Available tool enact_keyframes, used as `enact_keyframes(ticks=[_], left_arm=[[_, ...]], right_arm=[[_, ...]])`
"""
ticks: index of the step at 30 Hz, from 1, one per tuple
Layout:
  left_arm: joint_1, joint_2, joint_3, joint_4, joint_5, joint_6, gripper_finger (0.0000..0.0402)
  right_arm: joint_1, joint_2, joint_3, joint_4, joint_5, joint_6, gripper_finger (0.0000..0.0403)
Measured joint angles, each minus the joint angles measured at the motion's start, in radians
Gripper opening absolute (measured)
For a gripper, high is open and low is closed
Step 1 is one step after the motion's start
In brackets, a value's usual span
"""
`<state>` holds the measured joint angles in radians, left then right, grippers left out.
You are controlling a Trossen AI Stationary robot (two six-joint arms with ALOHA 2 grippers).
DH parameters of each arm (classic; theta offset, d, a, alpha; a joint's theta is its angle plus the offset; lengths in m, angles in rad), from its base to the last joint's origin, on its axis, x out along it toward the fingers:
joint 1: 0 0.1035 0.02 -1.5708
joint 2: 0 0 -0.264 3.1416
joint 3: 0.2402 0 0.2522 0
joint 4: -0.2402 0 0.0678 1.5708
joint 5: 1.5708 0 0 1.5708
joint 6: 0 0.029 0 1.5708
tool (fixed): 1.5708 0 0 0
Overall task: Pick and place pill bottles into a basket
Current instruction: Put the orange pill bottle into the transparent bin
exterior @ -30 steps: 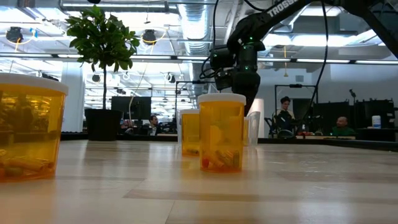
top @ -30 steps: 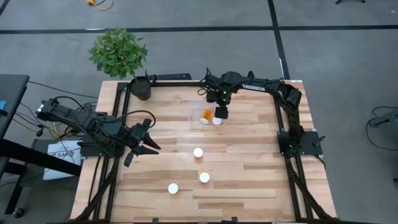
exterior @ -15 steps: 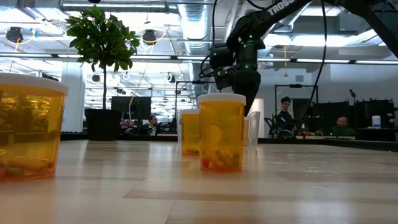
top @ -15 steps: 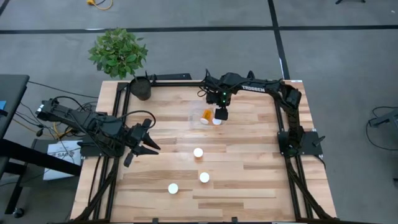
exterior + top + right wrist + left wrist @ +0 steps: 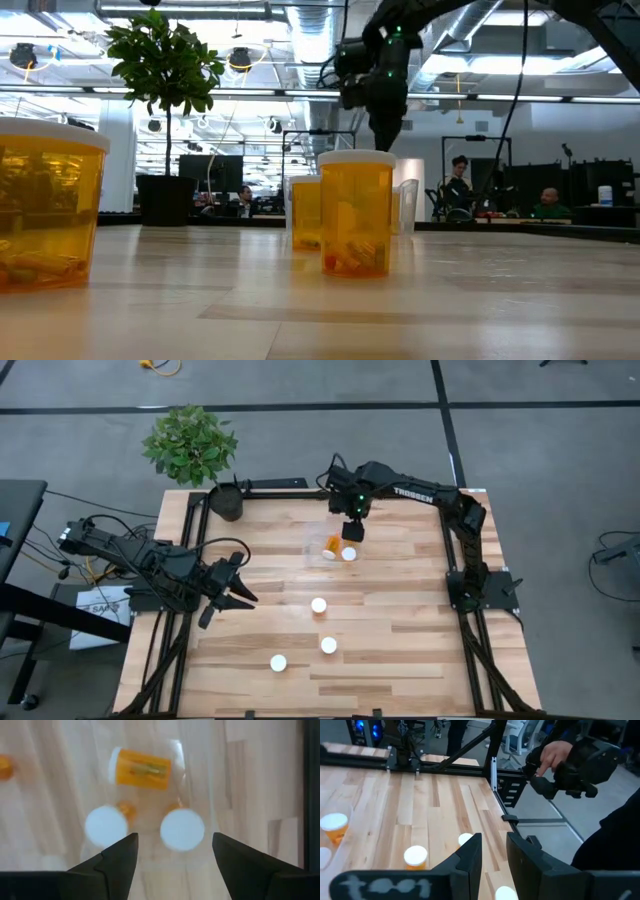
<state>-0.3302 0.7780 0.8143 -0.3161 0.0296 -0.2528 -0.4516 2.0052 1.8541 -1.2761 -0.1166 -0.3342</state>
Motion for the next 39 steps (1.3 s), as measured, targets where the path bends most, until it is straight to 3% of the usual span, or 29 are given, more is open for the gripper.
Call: enact_keyframes(ticks=[4,13,21,28,35,39], left_arm=[[0.0,0.0,0.0,0.0,-0.003,-0.059,0.0077],[0.0,0.013,0.0,-0.004,-0.034,-0.078,0.0077],[-0.003,0.088,0.0,-0.007,0.028,-0.14,0.0081],[-0.033,0.173,0.001,-0.007,0.076,-0.194,0.0117],[-0.06,0.28,0.065,-0.013,0.04,-0.171,0.0153],[-0.065,0.375,0.156,-0.105,0.005,-0.111,0.016]], right_arm=[[0.008,0.0,0.072,-0.118,-0.043,-0.041,0.025],[-0.006,-0.072,0.119,-0.15,-0.063,0.037,0.025],[-0.009,-0.211,0.12,-0.133,-0.067,0.099,0.025],[-0.004,-0.3,0.119,-0.176,-0.067,0.094,0.0249],[-0.022,-0.38,0.017,-0.202,-0.062,0.053,0.0249],[-0.046,-0.452,-0.11,-0.111,-0.064,0.073,0.0249]])
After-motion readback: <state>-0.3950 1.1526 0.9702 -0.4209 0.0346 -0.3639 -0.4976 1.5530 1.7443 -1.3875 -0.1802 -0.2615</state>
